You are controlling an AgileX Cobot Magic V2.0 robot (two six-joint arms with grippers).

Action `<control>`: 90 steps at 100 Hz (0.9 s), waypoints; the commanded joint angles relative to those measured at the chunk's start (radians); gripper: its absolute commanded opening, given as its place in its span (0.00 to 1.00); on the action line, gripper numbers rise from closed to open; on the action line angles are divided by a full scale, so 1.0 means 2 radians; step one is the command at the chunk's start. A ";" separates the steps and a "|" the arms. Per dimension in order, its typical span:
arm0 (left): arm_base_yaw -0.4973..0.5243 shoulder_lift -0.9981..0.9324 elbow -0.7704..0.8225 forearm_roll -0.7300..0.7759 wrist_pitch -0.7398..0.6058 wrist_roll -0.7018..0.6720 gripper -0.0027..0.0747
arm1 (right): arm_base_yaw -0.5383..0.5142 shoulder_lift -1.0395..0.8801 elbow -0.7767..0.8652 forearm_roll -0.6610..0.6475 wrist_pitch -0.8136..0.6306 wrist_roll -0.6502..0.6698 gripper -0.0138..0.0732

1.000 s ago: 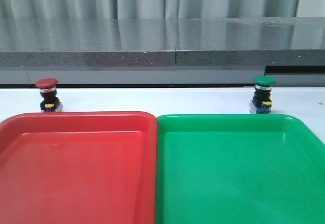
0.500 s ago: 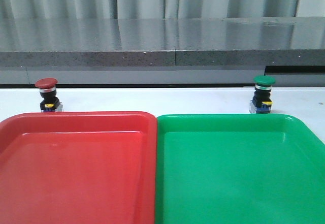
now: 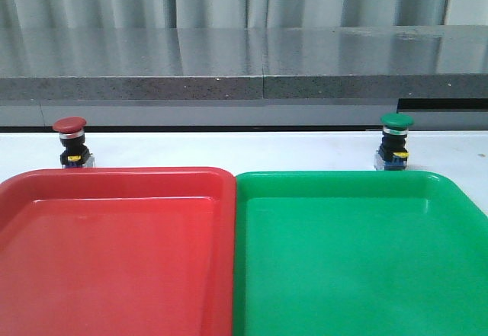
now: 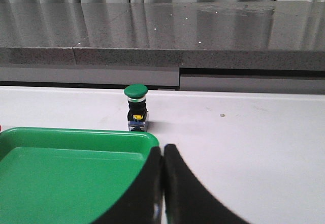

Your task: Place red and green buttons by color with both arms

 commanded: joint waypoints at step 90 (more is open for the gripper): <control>0.001 0.252 -0.212 -0.015 0.231 -0.004 0.36 | 0.000 -0.010 -0.007 0.001 -0.040 0.000 0.03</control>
